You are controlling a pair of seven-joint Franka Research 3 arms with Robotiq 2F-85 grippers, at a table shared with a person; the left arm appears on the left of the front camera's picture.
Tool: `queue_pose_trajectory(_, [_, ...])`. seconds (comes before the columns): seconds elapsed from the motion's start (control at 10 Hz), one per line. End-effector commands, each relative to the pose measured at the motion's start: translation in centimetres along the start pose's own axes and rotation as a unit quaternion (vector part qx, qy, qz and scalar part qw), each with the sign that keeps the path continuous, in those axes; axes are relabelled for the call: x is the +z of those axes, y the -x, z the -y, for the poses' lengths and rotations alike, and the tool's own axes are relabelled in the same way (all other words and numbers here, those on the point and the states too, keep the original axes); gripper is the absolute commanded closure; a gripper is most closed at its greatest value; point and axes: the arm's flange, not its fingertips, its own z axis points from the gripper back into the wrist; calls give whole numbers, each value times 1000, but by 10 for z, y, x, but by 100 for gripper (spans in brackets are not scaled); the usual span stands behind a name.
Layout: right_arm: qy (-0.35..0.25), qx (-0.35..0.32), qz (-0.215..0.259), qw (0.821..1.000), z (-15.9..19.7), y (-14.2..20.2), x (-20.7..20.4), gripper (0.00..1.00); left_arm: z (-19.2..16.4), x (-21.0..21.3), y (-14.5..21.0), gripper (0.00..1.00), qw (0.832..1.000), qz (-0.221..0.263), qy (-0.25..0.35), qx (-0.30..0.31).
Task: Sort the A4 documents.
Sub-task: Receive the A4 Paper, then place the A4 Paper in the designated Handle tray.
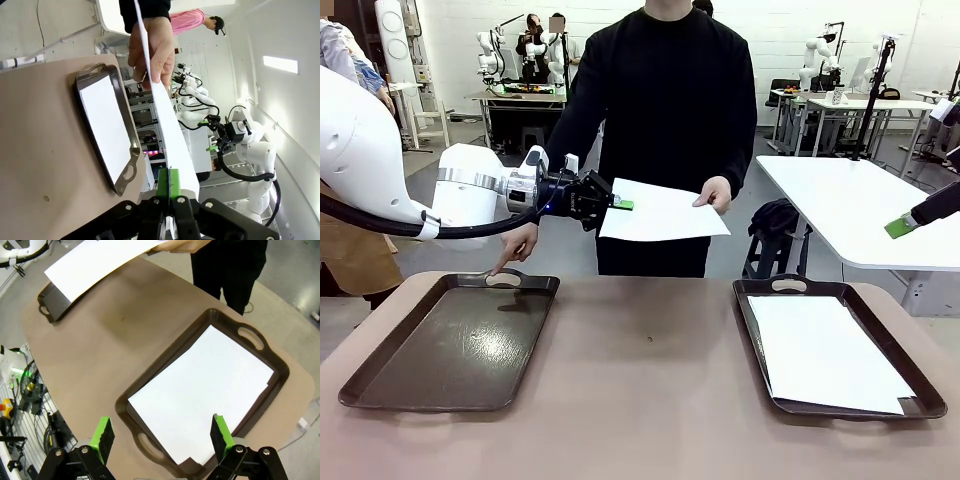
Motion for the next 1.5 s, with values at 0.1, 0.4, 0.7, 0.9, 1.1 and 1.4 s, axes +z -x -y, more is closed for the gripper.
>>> queue_pose_trajectory(0.1, [-3, 1, 2, 1000, 0, 0, -1, 0, 0, 0, 0, 100, 1000, 0, 0, 0])
queue_pose_trajectory(0.4, [-3, 1, 2, 1000, 0, 0, -1, 0, 0, 0, 0, 100, 1000, 0, 0, 0])
queue_pose_trajectory(0.7, [-3, 1, 2, 1000, 0, 0, -1, 0, 0, 0, 0, 100, 1000, 0, 0, 0])
queue_pose_trajectory(0.9, [-3, 1, 2, 1000, 0, 0, -1, 0, 0, 0, 0, 100, 1000, 0, 0, 0])
queue_pose_trajectory(1.1, [-3, 1, 2, 1000, 0, 0, -1, 0, 0, 0, 0, 100, 1000, 0, 0, 0])
queue_pose_trajectory(1.4, [-3, 1, 2, 1000, 0, 0, -1, 0, 0, 0, 0, 100, 1000, 0, 0, 0])
